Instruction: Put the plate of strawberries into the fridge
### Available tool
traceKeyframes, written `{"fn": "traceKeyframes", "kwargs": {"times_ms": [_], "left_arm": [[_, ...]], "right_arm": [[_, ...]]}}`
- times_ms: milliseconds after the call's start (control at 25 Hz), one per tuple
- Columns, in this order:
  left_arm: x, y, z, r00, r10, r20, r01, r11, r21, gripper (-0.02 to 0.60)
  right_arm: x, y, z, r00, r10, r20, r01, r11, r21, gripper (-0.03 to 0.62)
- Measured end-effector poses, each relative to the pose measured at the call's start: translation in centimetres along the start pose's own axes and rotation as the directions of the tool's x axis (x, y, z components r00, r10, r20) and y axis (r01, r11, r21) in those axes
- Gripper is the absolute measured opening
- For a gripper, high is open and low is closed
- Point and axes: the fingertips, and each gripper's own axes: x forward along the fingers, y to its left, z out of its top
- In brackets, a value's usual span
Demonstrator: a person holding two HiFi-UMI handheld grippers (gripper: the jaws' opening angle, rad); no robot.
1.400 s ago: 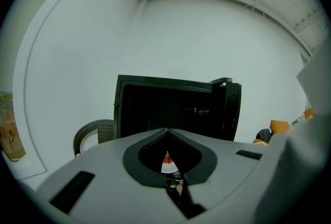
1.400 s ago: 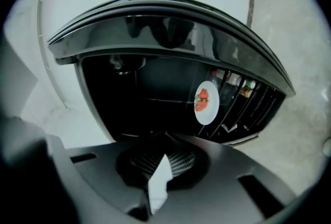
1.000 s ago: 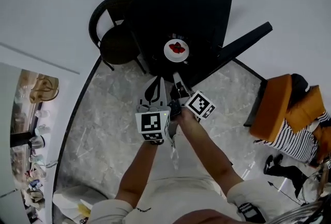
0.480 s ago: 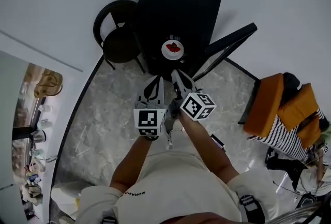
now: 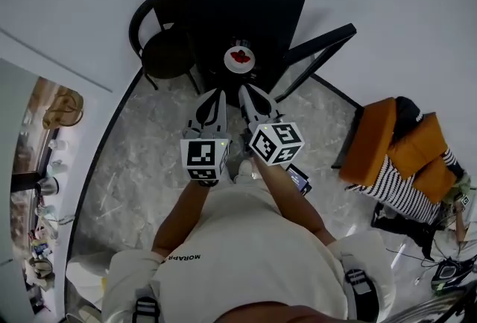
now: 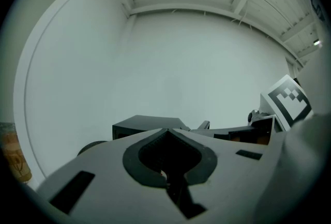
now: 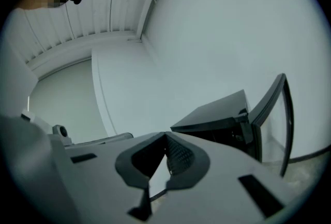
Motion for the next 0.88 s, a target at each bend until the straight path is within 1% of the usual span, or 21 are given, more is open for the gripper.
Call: {"fn": "traceKeyframes", "kwargs": {"times_ms": [120, 240, 360, 600, 800, 880], "left_arm": [[-0.4, -0.5, 0.7, 1.0, -0.005, 0.013, 0.004, 1.0, 0.011, 0.0], [-0.2, -0.3, 1.2, 1.0, -0.006, 0.02, 0.006, 1.0, 0.012, 0.0], [-0.5, -0.3, 1.9, 1.0, -0.006, 0.029, 0.006, 1.0, 0.018, 0.0], [-1.0, -0.7, 2.9, 0.999, -0.006, 0.052, 0.004, 0.999, 0.038, 0.0], [-0.9, -0.7, 2.7, 0.999, 0.004, 0.048, -0.006, 0.999, 0.044, 0.0], [-0.5, -0.7, 2.7, 0.999, 0.008, 0.046, -0.011, 0.999, 0.05, 0.0]], "right_arm": [[-0.6, 1.4, 1.3, 1.0, 0.002, 0.007, -0.002, 0.996, -0.092, 0.012], [-0.6, 2.6, 2.5, 1.0, -0.008, 0.018, 0.012, 0.979, -0.204, 0.012], [-1.0, 3.5, 2.9, 1.0, -0.018, 0.02, 0.023, 0.96, -0.278, 0.012], [-1.8, 4.0, 3.6, 1.0, -0.013, 0.026, 0.021, 0.942, -0.336, 0.012], [-2.1, 3.7, 4.0, 0.999, -0.023, 0.048, 0.04, 0.924, -0.38, 0.012], [-2.0, 3.5, 4.3, 0.998, -0.023, 0.054, 0.042, 0.923, -0.383, 0.012]]}}
